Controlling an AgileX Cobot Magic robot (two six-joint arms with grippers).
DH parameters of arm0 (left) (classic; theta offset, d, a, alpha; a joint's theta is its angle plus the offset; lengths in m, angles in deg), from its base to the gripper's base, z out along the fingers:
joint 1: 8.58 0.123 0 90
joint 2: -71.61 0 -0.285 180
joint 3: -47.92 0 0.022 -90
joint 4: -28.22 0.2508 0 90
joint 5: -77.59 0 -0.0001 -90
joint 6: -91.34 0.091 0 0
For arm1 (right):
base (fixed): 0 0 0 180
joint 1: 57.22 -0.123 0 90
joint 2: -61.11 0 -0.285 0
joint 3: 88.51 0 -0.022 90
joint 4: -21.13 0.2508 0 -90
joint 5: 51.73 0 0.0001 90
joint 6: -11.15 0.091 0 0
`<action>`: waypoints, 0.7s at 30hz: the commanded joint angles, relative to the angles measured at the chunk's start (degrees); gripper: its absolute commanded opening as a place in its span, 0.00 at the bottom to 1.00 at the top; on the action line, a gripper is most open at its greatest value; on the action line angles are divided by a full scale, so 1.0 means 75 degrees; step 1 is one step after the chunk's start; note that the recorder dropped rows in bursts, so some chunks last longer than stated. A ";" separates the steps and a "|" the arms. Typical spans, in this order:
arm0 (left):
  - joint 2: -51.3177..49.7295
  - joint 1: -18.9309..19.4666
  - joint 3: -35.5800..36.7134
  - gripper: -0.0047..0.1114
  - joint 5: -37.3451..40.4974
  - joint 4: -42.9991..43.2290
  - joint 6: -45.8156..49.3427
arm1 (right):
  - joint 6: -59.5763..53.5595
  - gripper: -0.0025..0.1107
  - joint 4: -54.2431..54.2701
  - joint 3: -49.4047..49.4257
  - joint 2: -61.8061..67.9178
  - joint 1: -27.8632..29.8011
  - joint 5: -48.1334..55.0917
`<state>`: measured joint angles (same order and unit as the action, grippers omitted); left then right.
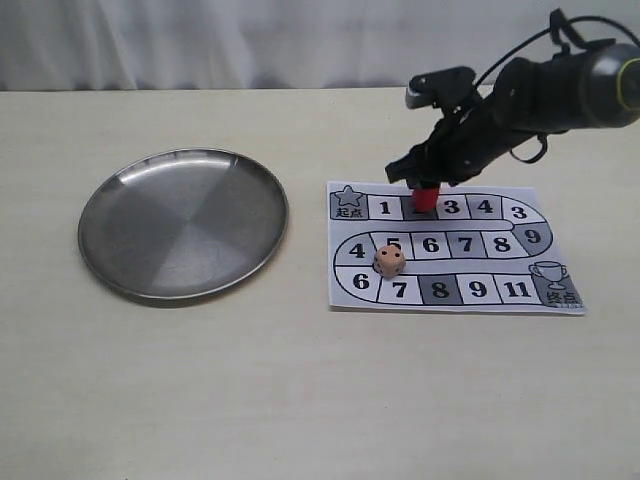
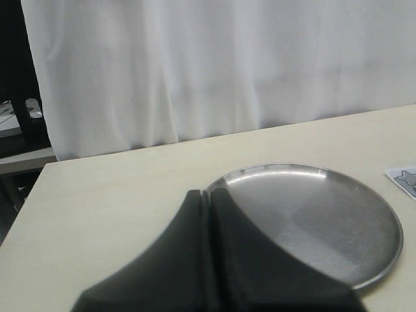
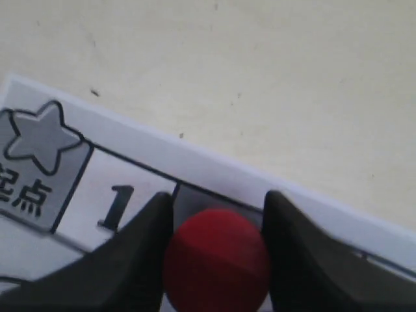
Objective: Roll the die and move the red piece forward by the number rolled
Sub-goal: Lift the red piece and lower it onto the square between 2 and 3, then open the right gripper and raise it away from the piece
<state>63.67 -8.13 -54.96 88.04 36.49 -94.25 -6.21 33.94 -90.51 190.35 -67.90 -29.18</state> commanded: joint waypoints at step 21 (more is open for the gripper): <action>0.0020 -0.0064 0.0013 0.04 -0.0065 -0.0003 -0.0007 | 0.0031 0.06 -0.0035 0.0036 0.0314 -0.0019 0.0518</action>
<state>63.67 -8.13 -54.96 88.04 36.49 -94.25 -6.05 33.94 -90.83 191.60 -68.00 -29.70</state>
